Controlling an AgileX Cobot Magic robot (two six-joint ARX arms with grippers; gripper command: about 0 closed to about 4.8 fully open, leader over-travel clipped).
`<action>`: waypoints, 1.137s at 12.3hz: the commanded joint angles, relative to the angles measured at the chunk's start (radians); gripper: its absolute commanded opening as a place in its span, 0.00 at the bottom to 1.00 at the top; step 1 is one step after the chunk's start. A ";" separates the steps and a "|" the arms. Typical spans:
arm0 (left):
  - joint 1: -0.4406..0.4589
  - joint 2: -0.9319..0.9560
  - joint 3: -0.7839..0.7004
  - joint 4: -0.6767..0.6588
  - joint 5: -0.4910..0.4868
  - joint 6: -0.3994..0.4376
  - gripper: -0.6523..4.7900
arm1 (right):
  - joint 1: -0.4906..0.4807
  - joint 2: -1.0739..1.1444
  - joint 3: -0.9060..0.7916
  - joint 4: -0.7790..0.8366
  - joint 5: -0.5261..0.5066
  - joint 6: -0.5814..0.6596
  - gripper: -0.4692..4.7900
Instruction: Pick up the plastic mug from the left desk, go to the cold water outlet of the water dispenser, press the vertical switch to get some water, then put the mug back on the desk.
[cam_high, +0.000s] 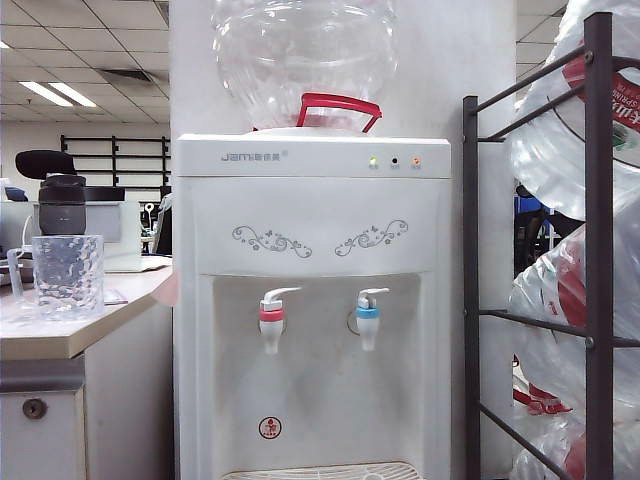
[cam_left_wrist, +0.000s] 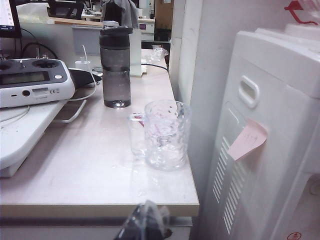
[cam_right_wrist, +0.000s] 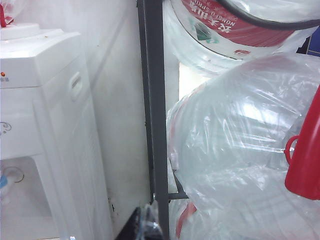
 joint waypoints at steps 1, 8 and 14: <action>0.000 -0.001 0.000 0.012 0.000 -0.003 0.11 | 0.001 0.000 0.003 0.012 0.002 0.003 0.08; 0.000 -0.001 0.052 0.016 0.007 -0.065 0.11 | 0.001 0.000 0.202 -0.123 0.003 0.034 0.08; 0.000 0.194 0.211 0.046 -0.002 -0.048 0.11 | 0.002 0.226 0.490 -0.166 -0.006 0.028 0.08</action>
